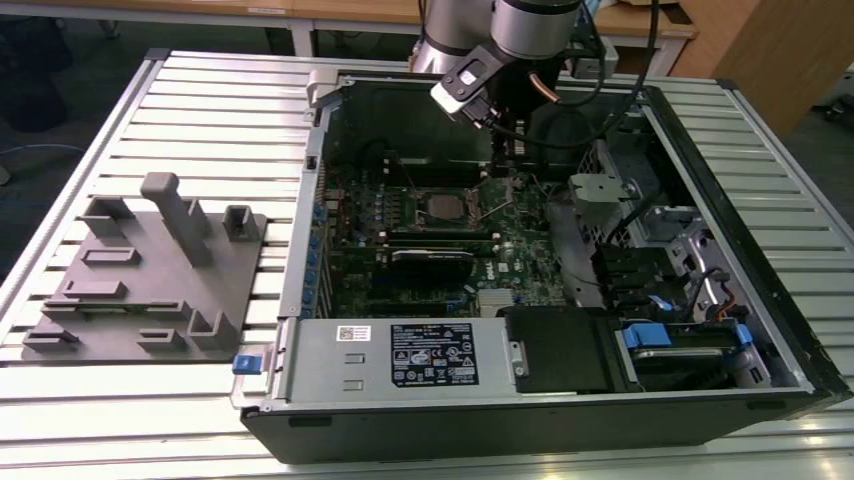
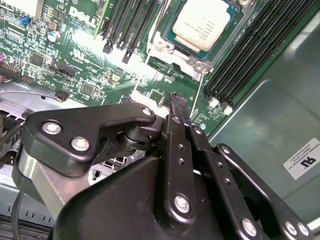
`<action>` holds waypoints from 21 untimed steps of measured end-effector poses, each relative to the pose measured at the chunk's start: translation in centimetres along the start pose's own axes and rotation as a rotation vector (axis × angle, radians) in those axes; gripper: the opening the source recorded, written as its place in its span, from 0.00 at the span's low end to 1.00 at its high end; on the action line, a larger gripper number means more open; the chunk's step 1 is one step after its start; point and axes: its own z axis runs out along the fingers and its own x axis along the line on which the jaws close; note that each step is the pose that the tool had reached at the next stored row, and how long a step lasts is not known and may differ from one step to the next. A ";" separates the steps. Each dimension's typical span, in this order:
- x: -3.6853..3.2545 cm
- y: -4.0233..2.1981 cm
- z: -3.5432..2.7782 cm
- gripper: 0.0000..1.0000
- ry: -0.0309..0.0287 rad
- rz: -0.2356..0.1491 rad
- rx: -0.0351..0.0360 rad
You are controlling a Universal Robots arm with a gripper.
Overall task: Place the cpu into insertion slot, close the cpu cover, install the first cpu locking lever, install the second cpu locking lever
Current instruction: 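Close the cpu cover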
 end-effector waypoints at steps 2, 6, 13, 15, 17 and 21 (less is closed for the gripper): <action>0.00 0.05 0.00 0.11 0.0000 0.000 -0.0001; 0.01 0.24 0.02 0.11 0.0001 0.000 0.0000; 0.03 0.75 0.08 0.11 0.0001 0.000 0.0000; 0.04 0.94 0.10 0.11 0.0000 0.000 0.0000; 0.06 1.17 0.12 0.11 0.0000 0.000 -0.0001; 0.07 1.60 0.17 0.11 0.0000 0.000 -0.0001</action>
